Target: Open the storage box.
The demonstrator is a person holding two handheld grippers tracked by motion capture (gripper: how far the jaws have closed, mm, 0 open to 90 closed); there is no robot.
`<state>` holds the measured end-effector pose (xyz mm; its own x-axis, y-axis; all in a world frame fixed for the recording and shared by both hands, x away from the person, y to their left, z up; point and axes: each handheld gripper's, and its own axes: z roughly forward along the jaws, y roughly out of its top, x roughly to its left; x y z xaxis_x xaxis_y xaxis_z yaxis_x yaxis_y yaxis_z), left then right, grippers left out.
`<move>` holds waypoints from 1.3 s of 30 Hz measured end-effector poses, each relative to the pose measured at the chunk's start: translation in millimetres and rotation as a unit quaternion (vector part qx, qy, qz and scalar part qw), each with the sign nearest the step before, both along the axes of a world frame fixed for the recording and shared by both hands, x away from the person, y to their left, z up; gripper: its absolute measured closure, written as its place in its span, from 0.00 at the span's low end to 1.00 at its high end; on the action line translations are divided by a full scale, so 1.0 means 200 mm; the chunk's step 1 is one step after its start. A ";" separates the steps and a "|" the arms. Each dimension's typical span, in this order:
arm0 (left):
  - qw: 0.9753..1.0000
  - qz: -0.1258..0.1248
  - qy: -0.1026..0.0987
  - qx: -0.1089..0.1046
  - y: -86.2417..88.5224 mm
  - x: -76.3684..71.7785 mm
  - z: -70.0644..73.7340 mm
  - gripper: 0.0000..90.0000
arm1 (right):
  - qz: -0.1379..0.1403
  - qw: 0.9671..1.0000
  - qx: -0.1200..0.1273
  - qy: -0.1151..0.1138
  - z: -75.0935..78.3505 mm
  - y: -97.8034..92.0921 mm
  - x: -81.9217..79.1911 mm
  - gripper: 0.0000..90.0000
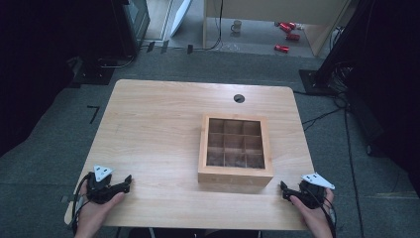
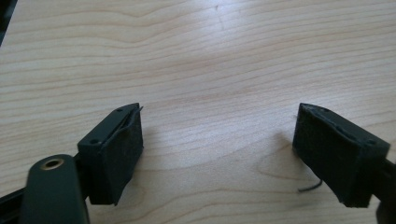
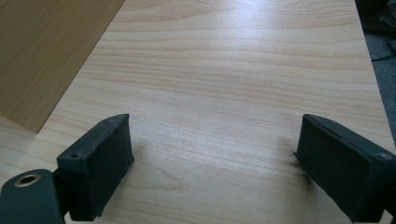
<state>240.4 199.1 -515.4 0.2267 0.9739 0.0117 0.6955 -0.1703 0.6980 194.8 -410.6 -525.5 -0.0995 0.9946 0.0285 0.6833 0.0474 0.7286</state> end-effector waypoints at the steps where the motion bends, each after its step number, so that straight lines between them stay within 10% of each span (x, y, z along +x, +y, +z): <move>1: 1.000 0.001 0.001 0.001 0.00 0.00 0.00 0.18 | 0.000 1.000 0.000 0.000 0.00 0.00 0.00 0.11; 13: 0.997 -0.054 -0.042 -0.029 -0.23 -0.04 0.13 0.18 | 0.000 1.000 0.000 0.000 0.00 0.00 0.00 0.11; 39: 0.984 -0.162 -0.046 -0.050 -0.66 -0.04 0.21 0.19 | 0.000 1.000 0.000 0.000 0.00 0.00 0.00 0.12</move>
<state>231.8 67.9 -472.5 0.5282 0.8479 -0.0462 0.5497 -0.2999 0.7797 194.8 -410.6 -525.5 -0.0995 0.9946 0.0289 0.6829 0.0471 0.7290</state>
